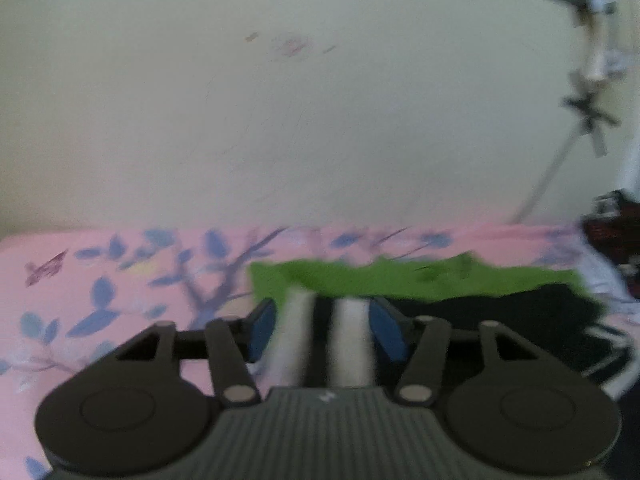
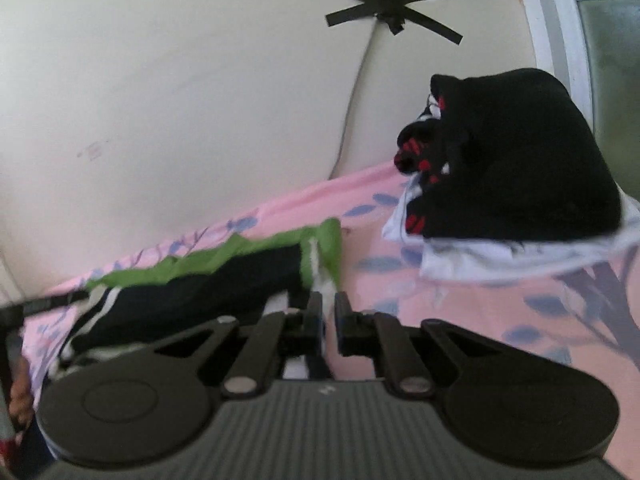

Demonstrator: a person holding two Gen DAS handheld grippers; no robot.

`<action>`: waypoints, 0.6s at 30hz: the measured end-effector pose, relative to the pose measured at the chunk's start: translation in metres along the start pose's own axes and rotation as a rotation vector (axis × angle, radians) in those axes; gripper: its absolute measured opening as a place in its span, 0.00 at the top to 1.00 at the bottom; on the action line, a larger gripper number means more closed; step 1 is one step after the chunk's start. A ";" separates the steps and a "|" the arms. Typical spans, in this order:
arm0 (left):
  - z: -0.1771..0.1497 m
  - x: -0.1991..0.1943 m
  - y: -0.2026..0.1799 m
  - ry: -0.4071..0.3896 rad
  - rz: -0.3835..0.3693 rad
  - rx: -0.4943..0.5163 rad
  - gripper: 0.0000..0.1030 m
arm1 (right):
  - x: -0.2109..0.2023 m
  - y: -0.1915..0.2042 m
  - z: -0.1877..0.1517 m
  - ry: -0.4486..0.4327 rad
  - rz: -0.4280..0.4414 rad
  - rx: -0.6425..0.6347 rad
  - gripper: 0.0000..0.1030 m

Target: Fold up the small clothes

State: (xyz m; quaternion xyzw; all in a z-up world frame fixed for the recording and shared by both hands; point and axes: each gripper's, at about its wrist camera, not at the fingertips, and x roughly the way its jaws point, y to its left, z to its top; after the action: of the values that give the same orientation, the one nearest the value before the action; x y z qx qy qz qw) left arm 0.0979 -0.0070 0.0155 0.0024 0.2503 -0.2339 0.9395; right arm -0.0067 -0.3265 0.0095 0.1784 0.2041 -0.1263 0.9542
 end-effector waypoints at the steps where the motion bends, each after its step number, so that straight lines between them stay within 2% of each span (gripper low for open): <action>1: 0.000 -0.003 -0.006 -0.004 -0.039 0.014 0.45 | -0.004 0.000 -0.004 0.008 0.001 -0.005 0.99; 5: -0.004 0.000 -0.026 0.052 -0.161 0.066 0.45 | -0.003 0.003 -0.006 0.049 -0.004 -0.016 0.99; 6: -0.004 0.002 -0.028 0.068 -0.174 0.070 0.45 | 0.001 0.006 -0.001 0.053 0.001 -0.013 0.92; 7: -0.005 0.004 -0.028 0.076 -0.179 0.067 0.45 | 0.004 0.011 0.008 0.046 0.023 -0.005 0.67; 9: -0.003 0.007 -0.025 0.089 -0.185 0.049 0.45 | 0.013 0.022 0.024 0.016 0.045 0.002 0.46; 12: -0.001 0.015 -0.017 0.123 -0.203 0.006 0.45 | 0.039 0.045 0.047 -0.011 0.053 -0.033 0.48; 13: -0.003 0.022 -0.016 0.138 -0.205 -0.002 0.45 | 0.051 0.051 0.053 0.002 0.053 -0.051 0.51; 16: -0.006 0.028 -0.012 0.163 -0.208 -0.016 0.46 | 0.087 0.060 0.059 0.076 0.023 -0.089 0.61; 18: -0.007 0.028 -0.012 0.168 -0.202 -0.008 0.46 | 0.104 0.056 0.049 0.136 -0.003 -0.112 0.67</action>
State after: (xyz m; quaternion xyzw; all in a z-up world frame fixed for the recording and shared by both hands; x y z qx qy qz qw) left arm 0.1108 -0.0294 -0.0029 -0.0068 0.3280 -0.3253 0.8869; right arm 0.1197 -0.3122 0.0226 0.1326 0.2752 -0.1036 0.9465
